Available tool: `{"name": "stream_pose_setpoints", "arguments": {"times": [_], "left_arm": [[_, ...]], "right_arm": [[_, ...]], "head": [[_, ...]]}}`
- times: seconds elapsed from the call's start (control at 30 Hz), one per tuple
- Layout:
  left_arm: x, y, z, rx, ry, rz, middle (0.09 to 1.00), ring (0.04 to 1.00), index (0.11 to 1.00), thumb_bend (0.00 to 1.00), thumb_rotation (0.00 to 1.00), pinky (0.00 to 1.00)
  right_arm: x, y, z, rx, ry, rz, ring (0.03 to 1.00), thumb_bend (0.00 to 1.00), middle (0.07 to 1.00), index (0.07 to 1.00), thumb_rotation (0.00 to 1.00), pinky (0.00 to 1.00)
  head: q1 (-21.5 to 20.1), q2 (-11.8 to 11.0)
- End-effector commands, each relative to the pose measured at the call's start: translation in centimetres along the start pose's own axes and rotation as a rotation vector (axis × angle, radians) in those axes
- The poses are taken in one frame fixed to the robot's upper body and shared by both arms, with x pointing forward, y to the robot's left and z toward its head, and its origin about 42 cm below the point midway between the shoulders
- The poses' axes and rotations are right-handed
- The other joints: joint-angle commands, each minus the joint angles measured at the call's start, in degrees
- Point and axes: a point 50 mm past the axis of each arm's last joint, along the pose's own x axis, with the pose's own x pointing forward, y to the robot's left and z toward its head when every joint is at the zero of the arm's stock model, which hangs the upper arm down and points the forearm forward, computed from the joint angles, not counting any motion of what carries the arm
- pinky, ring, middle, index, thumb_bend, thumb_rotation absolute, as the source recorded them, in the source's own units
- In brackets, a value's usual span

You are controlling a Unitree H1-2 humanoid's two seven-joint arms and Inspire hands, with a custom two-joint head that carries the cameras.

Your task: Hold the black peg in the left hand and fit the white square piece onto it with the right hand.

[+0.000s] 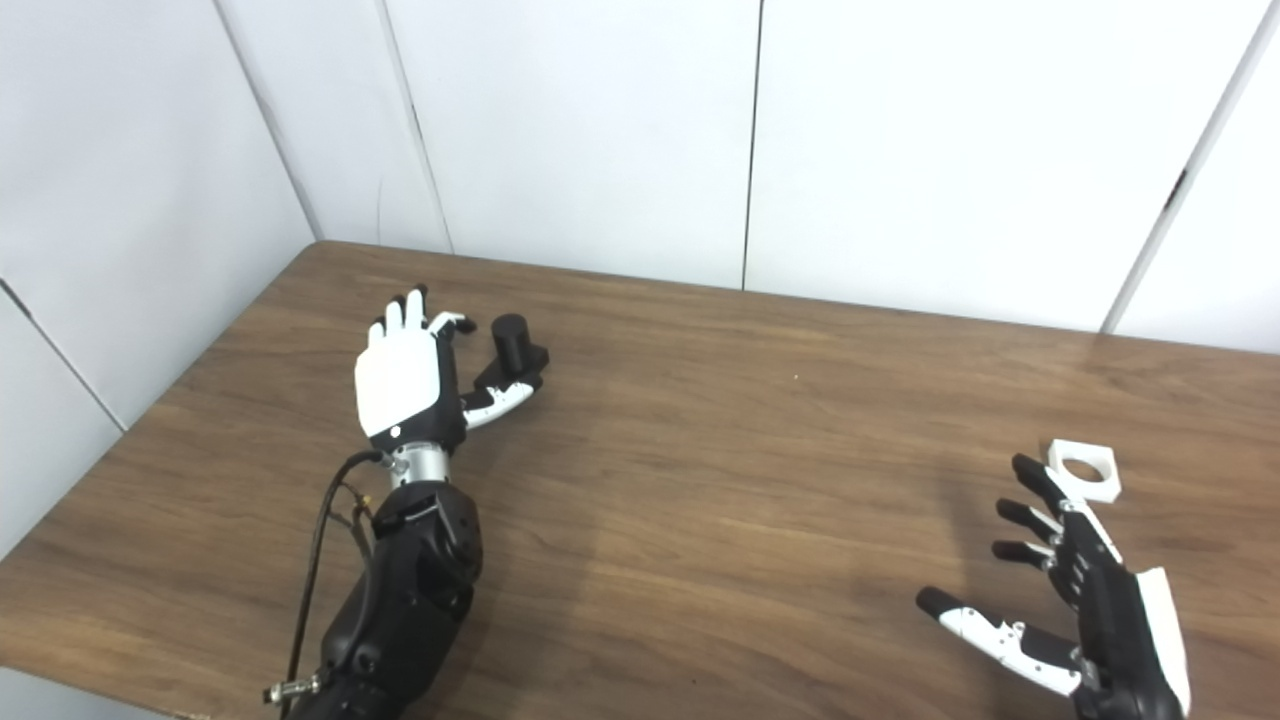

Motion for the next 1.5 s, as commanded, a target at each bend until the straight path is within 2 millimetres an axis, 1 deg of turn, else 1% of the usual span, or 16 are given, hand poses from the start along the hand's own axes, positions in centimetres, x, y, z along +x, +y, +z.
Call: {"name": "stream_pose_setpoints", "arguments": {"times": [0.0, 0.1, 0.27, 0.37, 0.47, 0.6, 0.7, 0.87, 0.97, 1.1, 1.23, 1.3, 1.47], "left_arm": [[1.7, 1.2, 1.1, -0.004, -0.011, 0.044, 1.0, 1.0, 0.713, 0.91, 0.56, 0.99], [1.8, 0.8, 0.9, 0.008, 0.003, 0.028, 1.0, 1.0, 0.724, 0.92, 0.56, 1.0], [2.0, 0.4, 0.5, 0.021, 0.011, 0.021, 1.0, 1.0, 0.725, 0.92, 0.56, 1.0], [2.2, 0.1, 0.4, 0.028, 0.017, 0.014, 1.0, 1.0, 0.728, 0.92, 0.55, 1.0], [2.3, -0.2, 0.2, 0.045, 0.019, 0.009, 1.0, 1.0, 0.726, 0.92, 0.55, 1.0], [2.5, -0.9, 0.0, 0.069, 0.022, -0.002, 1.0, 1.0, 0.681, 0.91, 0.56, 1.0], [2.6, -1.1, -0.2, 0.076, 0.021, -0.008, 1.0, 1.0, 0.669, 0.91, 0.57, 1.0], [2.8, -1.4, -0.6, 0.081, 0.019, -0.023, 0.974, 1.0, 0.62, 0.87, 0.53, 1.0], [3.0, -1.6, -0.8, 0.076, 0.019, -0.034, 0.958, 1.0, 0.602, 0.84, 0.5, 1.0], [3.2, -1.7, -0.9, 0.064, 0.01, -0.057, 0.943, 0.998, 0.59, 0.78, 0.48, 1.0], [3.5, -1.7, -1.0, 0.067, 0.0, -0.079, 0.927, 0.986, 0.585, 0.74, 0.49, 1.0], [3.6, -1.8, -1.1, 0.081, -0.006, -0.087, 0.921, 0.98, 0.585, 0.73, 0.5, 1.0], [4.1, -1.8, -1.4, 0.103, -0.02, -0.121, 0.91, 0.965, 0.581, 0.71, 0.47, 1.0]], "right_arm": [[0.5, 0.1, 1.4, 0.005, -0.061, -0.015, 0.8, 0.68, 0.894, 0.853, 0.02, 0.66], [0.5, 0.0, 1.3, 0.006, -0.058, -0.015, 0.811, 0.67, 0.898, 0.86, 0.02, 0.69], [0.5, 0.0, 1.2, -0.001, -0.069, -0.02, 0.805, 0.68, 0.894, 0.855, 0.03, 0.66], [0.4, 0.0, 1.1, 0.003, -0.066, -0.02, 0.814, 0.67, 0.897, 0.859, 0.03, 0.68], [0.5, -0.1, 1.1, 0.003, -0.063, -0.025, 0.808, 0.68, 0.894, 0.858, 0.04, 0.67], [0.4, -0.1, 1.0, 0.007, -0.065, -0.023, 0.81, 0.68, 0.898, 0.854, 0.04, 0.68], [0.4, -0.1, 0.9, 0.003, -0.066, -0.027, 0.806, 0.67, 0.898, 0.855, 0.03, 0.68], [0.3, 0.0, 0.9, -0.003, -0.069, -0.033, 0.794, 0.67, 0.892, 0.848, 0.07, 0.66], [0.1, 0.0, 1.0, -0.008, -0.073, -0.033, 0.797, 0.67, 0.893, 0.848, 0.05, 0.66], [0.0, -0.1, 1.0, 0.0, -0.063, -0.04, 0.799, 0.66, 0.893, 0.848, 0.06, 0.65], [-0.2, -0.2, 0.9, -0.004, -0.061, -0.045, 0.801, 0.65, 0.893, 0.852, 0.09, 0.66], [-0.2, -0.3, 1.0, -0.005, -0.064, -0.049, 0.796, 0.64, 0.888, 0.851, 0.1, 0.66], [-0.4, -0.5, 1.1, -0.005, -0.064, -0.057, 0.794, 0.6, 0.886, 0.851, 0.14, 0.67]], "head": [[0.01, 0.01], [-0.15, 0.05], [-0.12, 0.01], [-0.23, 0.08], [-0.26, 0.09], [-0.26, 0.09], [-0.34, 0.11], [-0.49, 0.17], [-0.56, 0.29], [-0.74, 0.42], [-0.84, 0.58], [-0.97, 0.69], [-1.02, 0.74]]}}
